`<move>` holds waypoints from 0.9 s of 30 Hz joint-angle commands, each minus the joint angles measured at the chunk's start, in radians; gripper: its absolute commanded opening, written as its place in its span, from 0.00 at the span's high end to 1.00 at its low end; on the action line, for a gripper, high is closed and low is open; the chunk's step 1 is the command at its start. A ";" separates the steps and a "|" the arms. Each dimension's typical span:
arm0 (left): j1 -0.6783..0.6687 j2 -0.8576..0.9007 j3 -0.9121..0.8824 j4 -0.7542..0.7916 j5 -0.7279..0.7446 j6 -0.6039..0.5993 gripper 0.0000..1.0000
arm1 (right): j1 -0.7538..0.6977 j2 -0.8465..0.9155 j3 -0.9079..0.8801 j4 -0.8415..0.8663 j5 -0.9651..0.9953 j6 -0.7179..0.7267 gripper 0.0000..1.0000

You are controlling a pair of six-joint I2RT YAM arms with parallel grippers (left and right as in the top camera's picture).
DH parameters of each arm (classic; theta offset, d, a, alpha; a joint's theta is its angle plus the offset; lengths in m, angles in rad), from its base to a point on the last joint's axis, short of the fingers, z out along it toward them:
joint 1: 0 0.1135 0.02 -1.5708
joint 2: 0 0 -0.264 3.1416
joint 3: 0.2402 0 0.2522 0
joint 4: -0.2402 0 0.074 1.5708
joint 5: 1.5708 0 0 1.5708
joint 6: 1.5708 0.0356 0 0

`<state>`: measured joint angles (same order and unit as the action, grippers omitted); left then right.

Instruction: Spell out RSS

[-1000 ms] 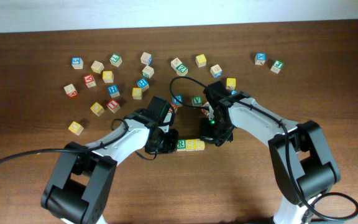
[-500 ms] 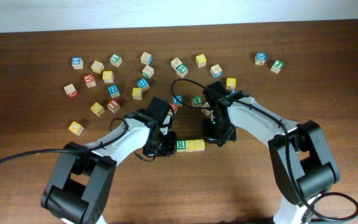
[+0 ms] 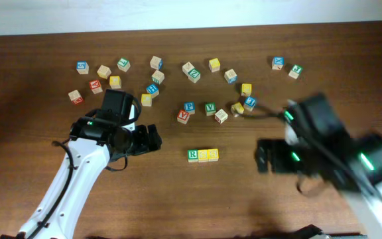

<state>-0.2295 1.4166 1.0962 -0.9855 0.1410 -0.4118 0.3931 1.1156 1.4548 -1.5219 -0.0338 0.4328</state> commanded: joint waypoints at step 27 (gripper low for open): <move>0.003 -0.013 0.005 0.000 -0.008 -0.014 0.01 | -0.298 -0.974 -0.698 0.536 -0.158 -0.322 0.02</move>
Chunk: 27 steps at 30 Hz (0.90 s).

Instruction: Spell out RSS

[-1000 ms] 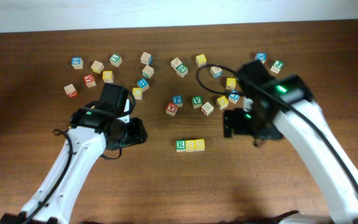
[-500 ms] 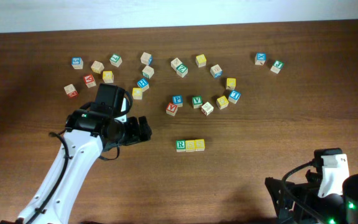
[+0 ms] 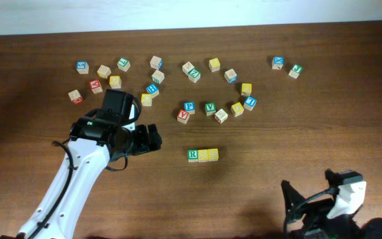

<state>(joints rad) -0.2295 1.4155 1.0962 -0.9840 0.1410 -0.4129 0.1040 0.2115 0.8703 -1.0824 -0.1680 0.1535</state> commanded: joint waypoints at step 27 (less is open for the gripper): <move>0.003 -0.012 0.005 -0.001 -0.008 -0.013 0.01 | -0.061 -0.208 -0.865 1.111 0.023 -0.170 0.02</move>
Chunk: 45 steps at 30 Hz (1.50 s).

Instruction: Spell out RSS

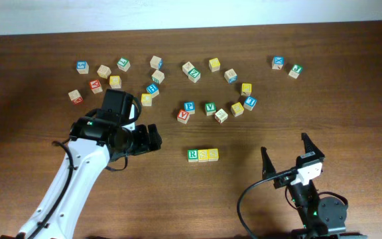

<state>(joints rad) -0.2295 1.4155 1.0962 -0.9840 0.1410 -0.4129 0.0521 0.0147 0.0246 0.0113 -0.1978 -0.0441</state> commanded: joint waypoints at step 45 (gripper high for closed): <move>0.003 -0.012 0.005 -0.001 -0.008 -0.013 0.01 | -0.014 -0.011 -0.019 -0.091 0.188 0.082 0.02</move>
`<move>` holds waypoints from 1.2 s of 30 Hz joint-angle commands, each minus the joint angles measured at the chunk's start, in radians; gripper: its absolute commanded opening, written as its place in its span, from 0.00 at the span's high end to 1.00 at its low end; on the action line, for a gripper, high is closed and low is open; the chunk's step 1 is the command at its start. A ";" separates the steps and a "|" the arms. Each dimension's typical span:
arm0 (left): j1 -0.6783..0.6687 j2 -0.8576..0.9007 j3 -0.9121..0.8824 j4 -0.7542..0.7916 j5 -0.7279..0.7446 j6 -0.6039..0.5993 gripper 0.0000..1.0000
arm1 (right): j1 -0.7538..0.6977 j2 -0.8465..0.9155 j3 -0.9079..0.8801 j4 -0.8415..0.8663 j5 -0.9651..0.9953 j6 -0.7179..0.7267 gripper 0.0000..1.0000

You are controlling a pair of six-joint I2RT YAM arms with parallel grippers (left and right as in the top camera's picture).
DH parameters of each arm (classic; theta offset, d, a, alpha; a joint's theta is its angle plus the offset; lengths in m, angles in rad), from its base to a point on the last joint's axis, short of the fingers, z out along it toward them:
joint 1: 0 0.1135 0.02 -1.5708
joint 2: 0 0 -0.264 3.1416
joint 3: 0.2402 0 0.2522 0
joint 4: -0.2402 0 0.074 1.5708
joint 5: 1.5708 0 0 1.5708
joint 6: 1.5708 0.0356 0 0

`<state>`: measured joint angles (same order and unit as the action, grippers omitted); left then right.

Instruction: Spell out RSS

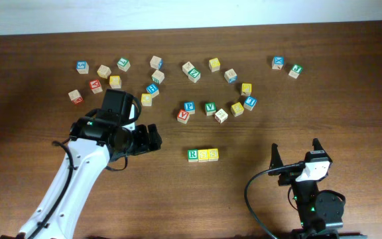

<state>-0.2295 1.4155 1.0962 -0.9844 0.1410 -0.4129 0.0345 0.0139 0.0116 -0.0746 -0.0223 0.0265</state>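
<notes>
A row of three letter blocks lies at the table's middle: a green R block point(192, 155) on the left, then two yellow S blocks point(203, 155) point(213, 154), touching side by side. My left gripper point(156, 139) hovers left of the row, its fingers dark and close together; whether it is open cannot be read. My right gripper point(296, 154) stands open near the front right, both fingers pointing away from me, nothing between them. Neither gripper touches the row.
Several loose letter blocks are scattered across the far half of the table point(38, 166), from a blue one point(82, 66) at the far left to a green one point(295, 70) at the far right. A black cable point(251, 199) loops by the right arm.
My right gripper has shifted slightly right and squared up, its fingers now pointing straight away. The left arm and the block row have not moved.
The R, S, S row lay in place at every moment and my left arm stayed still. My right arm was first blurred over the right side, then low at the front right edge, then up with open fingers, and now rests there.
</notes>
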 commanded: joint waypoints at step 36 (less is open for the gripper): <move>0.304 -1.281 -0.805 0.628 0.116 0.497 0.01 | 0.003 -0.010 -0.006 -0.005 0.012 0.012 0.02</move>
<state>0.1055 0.2062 0.3607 -0.4206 0.2543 0.0685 0.0341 0.0109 0.0116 -0.0746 -0.0181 0.0273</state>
